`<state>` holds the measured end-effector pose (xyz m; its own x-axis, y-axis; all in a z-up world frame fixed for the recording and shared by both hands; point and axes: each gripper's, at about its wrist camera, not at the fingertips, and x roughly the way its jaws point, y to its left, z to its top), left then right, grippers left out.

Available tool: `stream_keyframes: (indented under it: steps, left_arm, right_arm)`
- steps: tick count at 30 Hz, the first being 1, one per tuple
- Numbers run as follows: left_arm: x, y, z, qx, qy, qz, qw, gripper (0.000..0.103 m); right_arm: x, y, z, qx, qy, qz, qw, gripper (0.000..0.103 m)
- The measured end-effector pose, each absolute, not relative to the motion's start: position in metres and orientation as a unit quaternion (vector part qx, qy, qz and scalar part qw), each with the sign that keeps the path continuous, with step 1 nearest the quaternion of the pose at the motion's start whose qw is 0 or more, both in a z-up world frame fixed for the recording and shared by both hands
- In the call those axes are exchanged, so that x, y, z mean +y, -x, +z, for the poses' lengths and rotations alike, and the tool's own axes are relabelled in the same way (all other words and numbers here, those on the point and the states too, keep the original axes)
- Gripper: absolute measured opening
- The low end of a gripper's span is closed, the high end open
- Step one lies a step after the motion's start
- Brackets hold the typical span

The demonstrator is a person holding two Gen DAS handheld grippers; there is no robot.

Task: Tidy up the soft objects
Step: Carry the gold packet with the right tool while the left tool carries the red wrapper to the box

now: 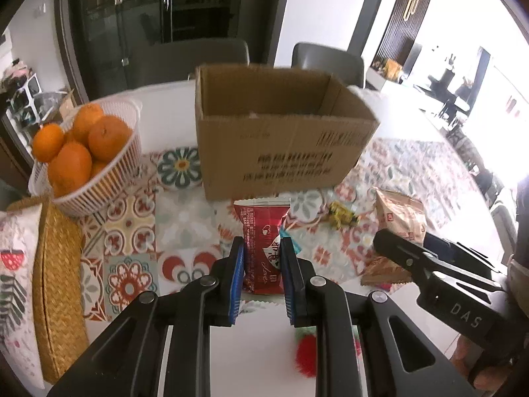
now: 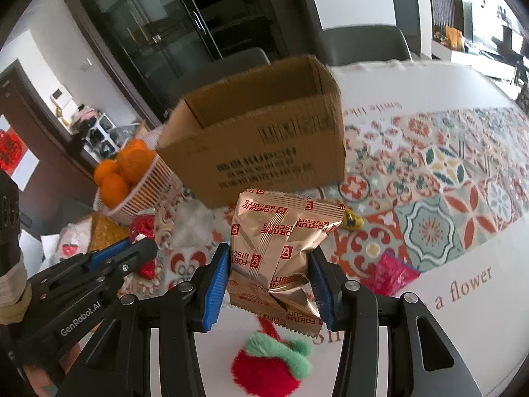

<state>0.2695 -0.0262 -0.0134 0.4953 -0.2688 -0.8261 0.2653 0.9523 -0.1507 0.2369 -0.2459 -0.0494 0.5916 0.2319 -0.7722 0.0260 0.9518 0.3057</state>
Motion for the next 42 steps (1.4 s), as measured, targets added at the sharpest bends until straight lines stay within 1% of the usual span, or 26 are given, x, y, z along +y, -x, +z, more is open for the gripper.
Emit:
stream_keyframes:
  steps: [9, 16, 26, 42]
  left_arm:
    - [-0.029, -0.273, 0.02, 0.442, 0.004, -0.159, 0.883, 0.022]
    - [-0.033, -0.279, 0.04, 0.425, 0.008, -0.165, 0.89, 0.022]
    - [-0.041, -0.294, 0.064, 0.403, 0.004, -0.168, 0.899, 0.022]
    - [-0.047, -0.342, 0.078, 0.399, -0.007, -0.162, 0.902, 0.022]
  right_arm:
    - [-0.245, -0.239, -0.009, 0.398, -0.128, 0.075, 0.905, 0.048]
    - [-0.246, -0.244, 0.011, 0.374, -0.122, 0.084, 0.916, 0.048]
    - [-0.251, -0.264, 0.031, 0.359, -0.116, 0.088, 0.922, 0.048]
    - [-0.251, -0.323, 0.049, 0.357, -0.085, 0.095, 0.926, 0.048]
